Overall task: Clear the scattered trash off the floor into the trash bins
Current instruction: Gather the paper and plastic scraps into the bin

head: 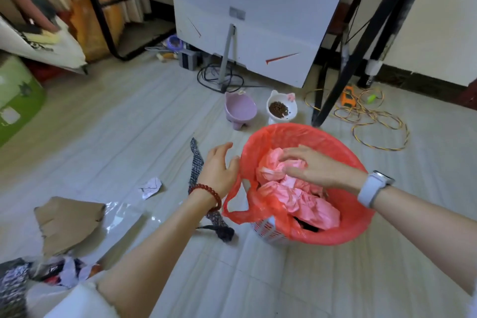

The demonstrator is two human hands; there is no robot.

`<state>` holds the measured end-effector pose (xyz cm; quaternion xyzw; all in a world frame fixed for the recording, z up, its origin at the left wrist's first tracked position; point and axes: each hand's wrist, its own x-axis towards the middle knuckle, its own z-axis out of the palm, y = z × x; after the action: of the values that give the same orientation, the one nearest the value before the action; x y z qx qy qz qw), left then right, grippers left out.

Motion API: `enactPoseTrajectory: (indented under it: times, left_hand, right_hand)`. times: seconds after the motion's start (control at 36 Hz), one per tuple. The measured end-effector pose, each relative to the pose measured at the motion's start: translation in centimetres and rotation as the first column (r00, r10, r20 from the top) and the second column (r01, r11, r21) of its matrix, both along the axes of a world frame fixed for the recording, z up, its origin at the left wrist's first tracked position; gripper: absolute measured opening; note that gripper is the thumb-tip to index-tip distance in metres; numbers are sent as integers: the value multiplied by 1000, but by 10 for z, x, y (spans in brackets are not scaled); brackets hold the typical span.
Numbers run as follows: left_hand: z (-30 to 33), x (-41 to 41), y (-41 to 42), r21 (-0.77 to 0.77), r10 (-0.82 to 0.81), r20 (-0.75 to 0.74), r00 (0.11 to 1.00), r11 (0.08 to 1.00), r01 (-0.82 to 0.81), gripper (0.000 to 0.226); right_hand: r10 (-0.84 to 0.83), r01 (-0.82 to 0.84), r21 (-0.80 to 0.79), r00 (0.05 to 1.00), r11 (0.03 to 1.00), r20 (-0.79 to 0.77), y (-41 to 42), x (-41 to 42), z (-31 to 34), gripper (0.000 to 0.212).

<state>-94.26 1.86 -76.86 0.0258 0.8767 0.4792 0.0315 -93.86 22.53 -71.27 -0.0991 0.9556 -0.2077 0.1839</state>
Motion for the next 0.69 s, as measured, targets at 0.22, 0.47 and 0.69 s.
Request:
enactPoseTrajectory:
  times: [0.22,0.47,0.69]
  left_hand:
    - [13,7,-104,-182,98,-94,991,977,-114,30]
    - [-89,98,-201,-280,291,147,945,929,-243,29]
    - [-131,137,-227,-393,223,240,945,912,-116,33]
  right_hand:
    - [-170,-11,-439,913,899,-372,-127,-5,4,23]
    - [151,-168,213,984,962,95,-209,31,-170,51]
    - [-73,20,292,982,956,172,-214,20,-235,79]
